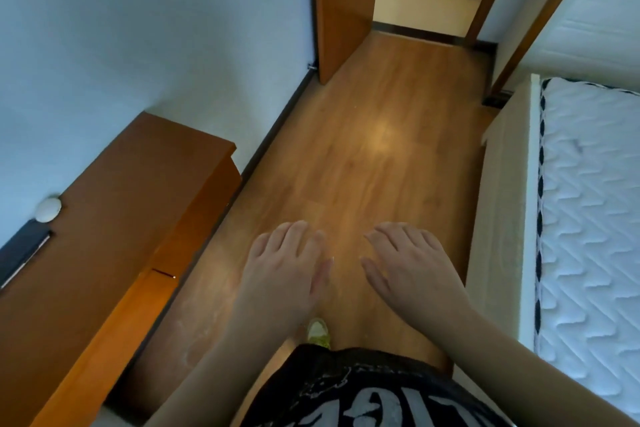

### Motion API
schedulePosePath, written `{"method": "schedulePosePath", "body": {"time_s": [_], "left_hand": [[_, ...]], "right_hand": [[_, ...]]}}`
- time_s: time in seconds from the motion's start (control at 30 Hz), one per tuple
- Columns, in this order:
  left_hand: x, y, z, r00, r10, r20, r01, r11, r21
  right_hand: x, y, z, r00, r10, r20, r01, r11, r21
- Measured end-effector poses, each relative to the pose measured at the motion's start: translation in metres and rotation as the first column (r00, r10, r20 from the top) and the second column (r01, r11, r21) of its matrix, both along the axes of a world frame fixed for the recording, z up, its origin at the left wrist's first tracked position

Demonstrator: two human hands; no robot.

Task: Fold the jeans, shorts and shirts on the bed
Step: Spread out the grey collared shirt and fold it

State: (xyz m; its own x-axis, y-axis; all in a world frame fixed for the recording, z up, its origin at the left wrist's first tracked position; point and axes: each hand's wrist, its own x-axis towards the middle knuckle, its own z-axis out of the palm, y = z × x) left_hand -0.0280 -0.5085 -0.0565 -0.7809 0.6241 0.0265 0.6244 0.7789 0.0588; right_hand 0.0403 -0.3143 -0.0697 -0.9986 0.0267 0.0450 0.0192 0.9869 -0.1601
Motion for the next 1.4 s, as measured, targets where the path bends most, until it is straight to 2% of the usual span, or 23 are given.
{"method": "schedulePosePath", "body": {"time_s": [0.17, 0.27, 0.57, 0.7, 1.1, 1.4], "left_hand": [[-0.074, 0.005, -0.004, 0.994, -0.098, 0.058, 0.096, 0.995, 0.027], [-0.112, 0.029, -0.007, 0.987, -0.159, 0.038, 0.158, 0.987, 0.027], [-0.227, 0.171, -0.023, 0.948, -0.317, -0.031, 0.318, 0.948, 0.025], [-0.279, 0.237, -0.021, 0.932, -0.360, -0.030, 0.361, 0.932, 0.020], [-0.421, 0.357, -0.013, 0.940, -0.340, -0.015, 0.340, 0.939, 0.044], [-0.582, 0.425, -0.033, 0.915, -0.401, -0.044, 0.403, 0.912, 0.076]], "right_hand": [[-0.052, 0.007, 0.006, 0.995, -0.097, 0.030, 0.096, 0.995, 0.027], [-0.077, 0.026, 0.003, 0.987, -0.157, 0.029, 0.157, 0.987, 0.026], [-0.162, 0.142, -0.013, 0.946, -0.323, -0.019, 0.323, 0.946, 0.014], [-0.207, 0.204, -0.015, 0.916, -0.399, -0.046, 0.396, 0.916, -0.058], [-0.358, 0.328, -0.001, 0.928, -0.368, 0.060, 0.371, 0.926, -0.064], [-0.519, 0.391, -0.008, 0.917, -0.387, 0.097, 0.383, 0.922, 0.064]]}}
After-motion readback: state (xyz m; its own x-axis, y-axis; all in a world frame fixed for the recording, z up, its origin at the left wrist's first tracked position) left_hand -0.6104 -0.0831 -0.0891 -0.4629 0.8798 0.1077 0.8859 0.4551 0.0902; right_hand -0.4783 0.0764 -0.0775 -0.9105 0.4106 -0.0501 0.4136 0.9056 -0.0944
